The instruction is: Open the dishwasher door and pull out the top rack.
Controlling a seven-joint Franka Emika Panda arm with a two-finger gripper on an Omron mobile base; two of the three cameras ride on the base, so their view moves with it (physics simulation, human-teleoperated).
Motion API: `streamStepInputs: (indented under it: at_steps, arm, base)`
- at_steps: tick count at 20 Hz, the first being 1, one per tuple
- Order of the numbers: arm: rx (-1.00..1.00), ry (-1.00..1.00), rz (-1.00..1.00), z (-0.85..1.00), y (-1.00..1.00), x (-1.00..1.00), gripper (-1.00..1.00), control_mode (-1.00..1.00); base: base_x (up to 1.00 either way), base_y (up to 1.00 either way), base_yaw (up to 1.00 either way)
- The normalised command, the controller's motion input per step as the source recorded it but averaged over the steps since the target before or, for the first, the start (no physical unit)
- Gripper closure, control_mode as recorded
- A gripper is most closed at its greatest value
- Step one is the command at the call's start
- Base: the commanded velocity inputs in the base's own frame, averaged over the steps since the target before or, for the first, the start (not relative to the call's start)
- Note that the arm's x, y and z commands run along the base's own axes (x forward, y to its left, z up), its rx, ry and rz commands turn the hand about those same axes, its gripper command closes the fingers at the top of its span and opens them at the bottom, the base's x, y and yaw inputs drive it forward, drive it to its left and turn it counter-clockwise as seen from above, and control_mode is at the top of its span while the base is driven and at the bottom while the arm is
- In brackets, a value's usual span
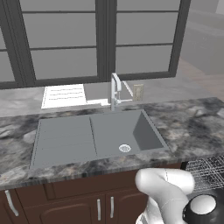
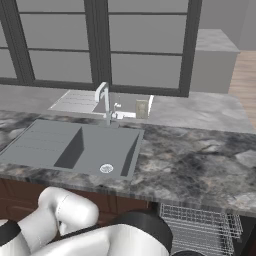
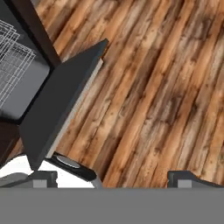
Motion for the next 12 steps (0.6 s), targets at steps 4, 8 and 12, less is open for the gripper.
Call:
streamStepInputs:
  at_steps: [4,8,12]
  arm:
    - [-0.05,0.19,0.6,-0.23,-0.11,0.79,-1.0,-1.0]
    - [-0.25,-0.03,0.52,-0.7,0.0,0.8,-1.0,-1.0]
    - [-0.28,-0.22,0.48,-0.81,0.0,0.48,-1.0,-1.0]
  base:
    - [0.0,0.0,0.0]
    - [0.0,0.0,0.0]
    - [0.0,0.0,0.0]
